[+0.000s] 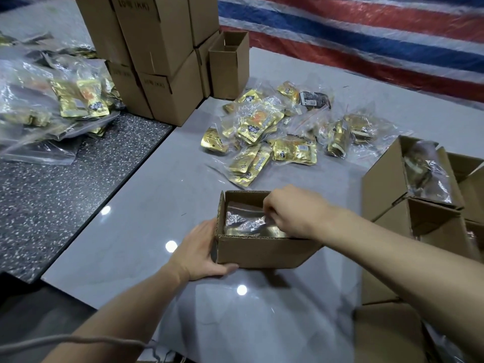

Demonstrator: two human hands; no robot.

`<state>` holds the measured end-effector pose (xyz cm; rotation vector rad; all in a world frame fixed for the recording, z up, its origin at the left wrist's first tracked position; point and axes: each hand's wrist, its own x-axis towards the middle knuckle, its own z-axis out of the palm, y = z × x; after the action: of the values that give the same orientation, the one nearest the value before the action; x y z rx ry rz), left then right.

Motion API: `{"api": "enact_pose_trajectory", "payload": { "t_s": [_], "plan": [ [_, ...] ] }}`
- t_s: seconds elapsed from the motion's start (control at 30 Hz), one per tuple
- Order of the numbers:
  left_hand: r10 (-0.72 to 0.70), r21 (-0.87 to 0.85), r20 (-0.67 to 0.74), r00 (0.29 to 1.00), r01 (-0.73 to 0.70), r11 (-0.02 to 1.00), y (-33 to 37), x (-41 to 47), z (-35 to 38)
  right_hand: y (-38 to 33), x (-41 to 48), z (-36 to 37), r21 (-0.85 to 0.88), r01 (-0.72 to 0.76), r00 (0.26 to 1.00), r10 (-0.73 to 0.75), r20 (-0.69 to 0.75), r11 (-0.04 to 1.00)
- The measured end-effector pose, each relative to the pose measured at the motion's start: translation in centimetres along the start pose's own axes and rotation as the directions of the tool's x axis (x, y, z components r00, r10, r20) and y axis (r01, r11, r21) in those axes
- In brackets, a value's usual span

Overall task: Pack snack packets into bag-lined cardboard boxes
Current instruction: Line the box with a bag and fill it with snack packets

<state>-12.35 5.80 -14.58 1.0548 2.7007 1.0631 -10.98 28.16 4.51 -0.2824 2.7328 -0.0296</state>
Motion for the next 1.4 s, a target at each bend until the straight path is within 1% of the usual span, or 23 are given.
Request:
{"api": "enact_pose_trajectory", "payload": {
  "t_s": [0.1,0.23,0.27,0.33,0.37,0.43,0.47,0.5,0.6,0.67,0.73,0.8,0.83,0.9,0.97,1.0,1.07,1.1,1.13,1.2,1.27,1.33,1.4],
  "plan": [
    [-0.014,0.005,0.004,1.0,0.014,1.0,-0.3,0.1,0.1,-0.3,-0.1,0.7,-0.122,0.02,0.998,-0.027,-0.051,0.992],
    [-0.037,-0.006,0.005,0.999,0.037,0.999,-0.3,0.0,0.3,-0.6,0.0,1.6,-0.305,-0.07,0.985,0.018,-0.171,0.95],
    [-0.042,-0.01,0.008,0.999,0.042,0.999,-0.3,0.0,0.3,-0.7,0.1,1.6,-0.324,-0.088,0.982,0.027,-0.187,0.942],
    [-0.061,-0.025,0.009,0.998,0.061,0.998,-0.3,0.0,0.3,-0.7,0.7,1.7,-0.239,-0.1,0.983,0.059,-0.173,0.966],
    [-0.071,-0.033,0.005,0.997,0.071,0.997,-0.3,-0.1,0.3,-0.8,1.1,1.7,-0.127,-0.083,0.992,0.07,-0.104,0.988],
    [-0.083,-0.048,-0.005,0.997,0.083,0.995,-0.1,-0.2,0.2,-0.9,2.2,2.0,0.157,-0.075,0.989,0.054,0.134,0.985],
    [-0.086,-0.055,-0.004,0.996,0.085,0.995,-0.1,-0.2,0.2,-0.8,2.7,2.4,0.25,-0.094,0.971,0.033,0.239,0.964],
    [-0.088,-0.06,0.002,0.996,0.088,0.994,0.0,-0.2,0.2,-0.7,3.1,2.9,0.287,-0.114,0.948,0.017,0.319,0.951],
    [-0.105,-0.066,0.013,0.994,0.106,0.992,-0.1,-0.1,0.2,-0.4,3.7,3.5,0.251,-0.18,0.866,0.033,0.499,0.951],
    [-0.117,-0.073,0.019,0.993,0.118,0.99,-0.1,-0.1,0.2,0.1,4.1,3.2,0.212,-0.211,0.812,0.05,0.582,0.954],
    [-0.125,-0.077,0.018,0.992,0.126,0.989,-0.1,-0.2,0.2,0.1,4.4,2.8,0.182,-0.18,0.779,0.027,0.626,0.967],
    [-0.136,-0.071,0.021,0.991,0.137,0.988,0.0,-0.2,0.1,-0.5,4.3,2.0,0.155,-0.129,0.766,0.0,0.643,0.979],
    [-0.136,-0.07,0.023,0.99,0.138,0.988,0.0,-0.2,0.2,-0.9,4.2,1.6,0.148,-0.106,0.773,-0.012,0.634,0.983],
    [-0.131,-0.068,0.031,0.991,0.133,0.989,-0.1,-0.2,0.1,-1.6,4.1,0.0,0.156,-0.039,0.812,-0.059,0.58,0.987],
    [-0.131,-0.068,0.04,0.991,0.134,0.989,-0.1,-0.2,0.1,-2.2,3.9,-2.5,0.212,0.01,0.842,-0.122,0.526,0.977],
    [-0.129,-0.067,0.038,0.991,0.131,0.989,-0.1,-0.2,0.1,-2.3,3.8,-3.9,0.283,-0.001,0.841,-0.152,0.519,0.959],
    [-0.117,-0.064,0.025,0.993,0.118,0.991,0.0,-0.2,0.1,-2.4,3.9,-6.4,0.466,-0.056,0.827,-0.221,0.517,0.883],
    [-0.11,-0.065,0.017,0.994,0.111,0.992,0.0,-0.2,0.1,-2.3,4.1,-7.4,0.533,-0.06,0.839,-0.247,0.485,0.844],
    [-0.106,-0.069,0.011,0.994,0.106,0.992,0.0,-0.1,0.1,-2.0,4.6,-8.1,0.57,-0.044,0.871,-0.248,0.425,0.821],
    [-0.099,-0.074,0.0,0.995,0.099,0.992,-0.1,-0.1,0.2,-1.5,6.3,-8.4,0.606,-0.012,0.952,-0.176,0.25,0.796],
    [-0.095,-0.067,-0.005,0.995,0.095,0.993,-0.2,0.0,0.3,-1.1,8.7,-7.4,0.632,-0.023,0.994,-0.05,0.097,0.775],
    [-0.089,-0.061,-0.007,0.996,0.088,0.994,-0.4,0.1,0.4,-0.8,11.2,-5.4,0.606,-0.049,0.999,0.028,0.044,0.794],
    [-0.073,-0.071,-0.011,0.997,0.072,0.995,-0.6,0.1,0.6,-0.4,13.5,-2.9,0.507,-0.091,0.995,0.052,0.09,0.857]
  ]
}}
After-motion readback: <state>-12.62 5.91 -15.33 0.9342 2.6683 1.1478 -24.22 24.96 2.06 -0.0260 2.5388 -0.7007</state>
